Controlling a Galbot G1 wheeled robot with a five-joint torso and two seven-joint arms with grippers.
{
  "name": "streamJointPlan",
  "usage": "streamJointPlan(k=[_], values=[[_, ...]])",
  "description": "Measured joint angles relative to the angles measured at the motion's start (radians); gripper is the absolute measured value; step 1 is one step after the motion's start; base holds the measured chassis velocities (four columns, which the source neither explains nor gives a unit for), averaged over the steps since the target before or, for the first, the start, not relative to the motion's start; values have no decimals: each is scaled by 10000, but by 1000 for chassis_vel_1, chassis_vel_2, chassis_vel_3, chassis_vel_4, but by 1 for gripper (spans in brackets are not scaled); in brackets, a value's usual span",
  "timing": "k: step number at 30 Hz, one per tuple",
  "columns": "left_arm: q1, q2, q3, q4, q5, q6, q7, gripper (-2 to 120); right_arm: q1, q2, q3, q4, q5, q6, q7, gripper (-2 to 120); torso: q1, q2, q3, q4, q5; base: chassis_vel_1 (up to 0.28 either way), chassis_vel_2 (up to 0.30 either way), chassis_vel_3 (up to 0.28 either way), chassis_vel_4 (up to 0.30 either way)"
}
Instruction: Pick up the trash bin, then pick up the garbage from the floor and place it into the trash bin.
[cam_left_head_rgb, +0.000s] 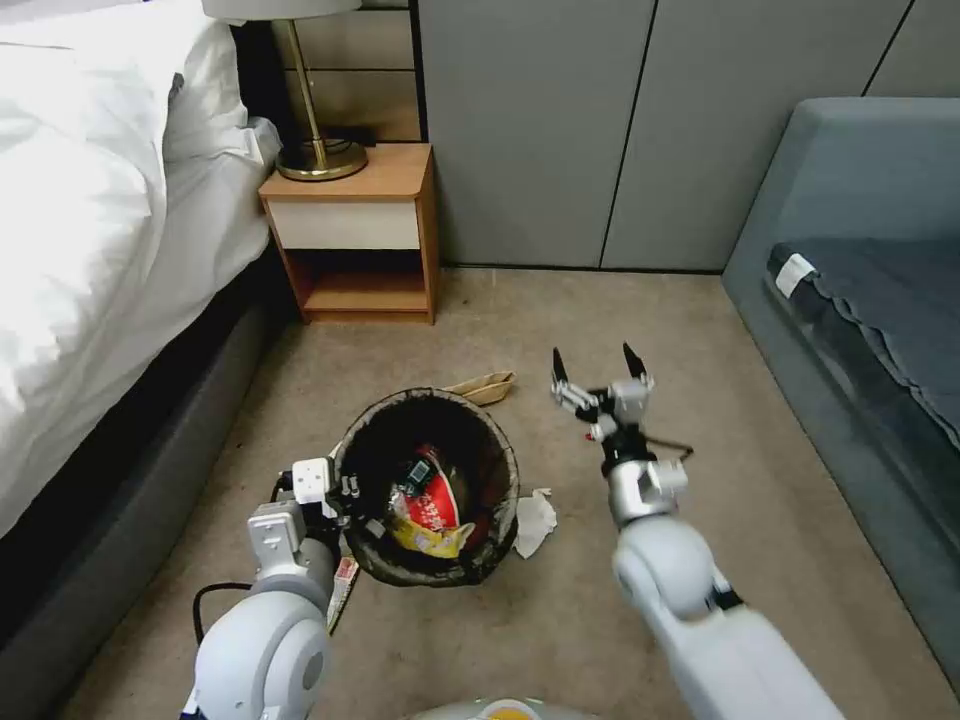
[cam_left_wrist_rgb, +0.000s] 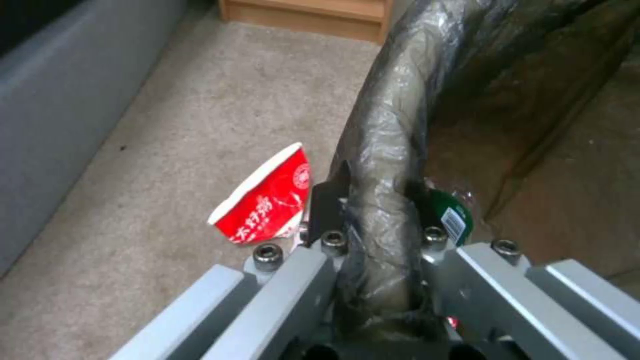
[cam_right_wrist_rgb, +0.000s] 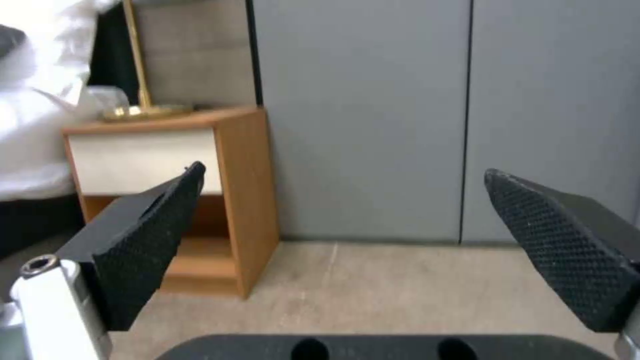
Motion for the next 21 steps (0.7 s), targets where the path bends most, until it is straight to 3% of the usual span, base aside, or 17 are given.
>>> streamJointPlan(k=[4,6,7,10,11,13,21], values=[[11,20,-44,-34,-45,0,-1,0,439,58,-308,-939,993,-753,-33,100,0,0,0,-4,2,0,0,0,0],[-9,29,-37,-51,-79,0,-7,0,837,92,-672,-1837,1837,-1884,-33,100,0,0,1,-3,3,0,0,0,0],[-9,29,-37,-51,-79,0,-7,0,837,92,-672,-1837,1837,-1884,-33,100,0,0,1,-3,3,0,0,0,0],[-50,23,26,-52,-90,0,-16,0,1394,42,-1331,-2818,2733,-3761,213,100,0,0,1,-3,1,0,0,0,0],[-50,23,26,-52,-90,0,-16,0,1394,42,-1331,-2818,2733,-3761,213,100,0,0,1,-3,1,0,0,0,0],[-85,-15,98,-52,-89,0,-20,0,1680,26,-1842,-3365,3179,-4704,461,100,0,0,0,-2,0,0,0,0,0],[-129,-18,267,-3,-28,1,-29,0,1585,-35,-2640,-3800,3015,-5497,579,100,0,0,-1,-2,2,0,0,0,0]])
